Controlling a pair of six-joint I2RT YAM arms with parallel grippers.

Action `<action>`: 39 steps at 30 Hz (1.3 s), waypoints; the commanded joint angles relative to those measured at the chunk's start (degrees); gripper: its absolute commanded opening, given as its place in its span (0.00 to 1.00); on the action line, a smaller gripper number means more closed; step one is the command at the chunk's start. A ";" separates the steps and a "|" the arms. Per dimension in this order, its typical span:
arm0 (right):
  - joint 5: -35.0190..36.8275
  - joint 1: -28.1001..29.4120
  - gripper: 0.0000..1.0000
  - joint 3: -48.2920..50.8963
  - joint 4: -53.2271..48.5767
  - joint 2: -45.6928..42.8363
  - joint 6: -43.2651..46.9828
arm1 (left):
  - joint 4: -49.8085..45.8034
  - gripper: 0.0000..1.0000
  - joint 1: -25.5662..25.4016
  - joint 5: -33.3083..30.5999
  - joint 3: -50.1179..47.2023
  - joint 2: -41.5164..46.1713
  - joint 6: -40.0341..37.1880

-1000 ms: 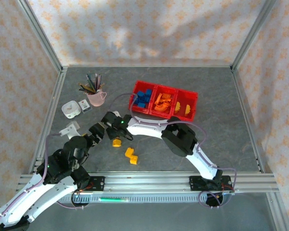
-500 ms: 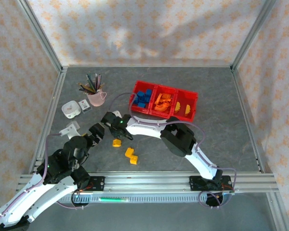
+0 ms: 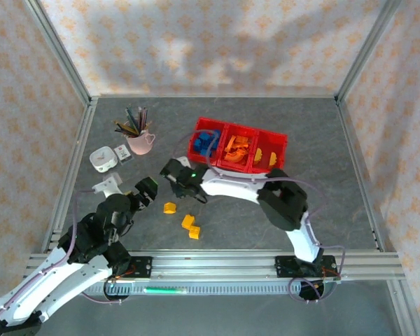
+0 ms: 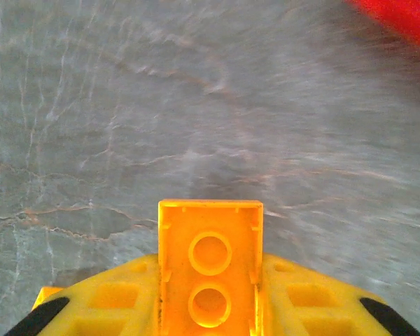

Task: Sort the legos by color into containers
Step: Pick up the lego from the center of the table, then place the lego in the container.

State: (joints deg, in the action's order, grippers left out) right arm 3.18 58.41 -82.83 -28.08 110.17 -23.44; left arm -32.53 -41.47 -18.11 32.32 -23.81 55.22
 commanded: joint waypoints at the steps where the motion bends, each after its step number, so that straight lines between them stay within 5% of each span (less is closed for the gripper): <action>1: 2.85 -3.52 0.32 6.27 1.83 -7.82 -3.58 | 6.67 0.99 0.43 4.09 1.28 -3.08 -3.98; 11: 3.06 -20.33 0.32 21.69 2.18 -25.71 -4.46 | 22.90 0.99 0.43 17.34 2.33 -19.33 -11.10; 20: 3.67 -35.52 0.32 20.89 3.91 -23.49 -0.70 | 32.48 0.99 0.43 25.60 5.95 -32.87 -15.16; 29: 2.70 -40.92 0.33 13.68 6.41 -12.08 2.57 | 34.99 0.99 0.43 25.52 7.63 -37.18 -16.28; 39: 0.42 -41.02 0.52 13.02 6.63 -13.59 3.71 | 34.58 0.99 0.48 24.61 7.94 -37.27 -16.37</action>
State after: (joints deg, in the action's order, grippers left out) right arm 4.25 17.45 -68.84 -21.76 99.72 -20.64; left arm 0.73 -41.47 7.07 38.59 -61.17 39.97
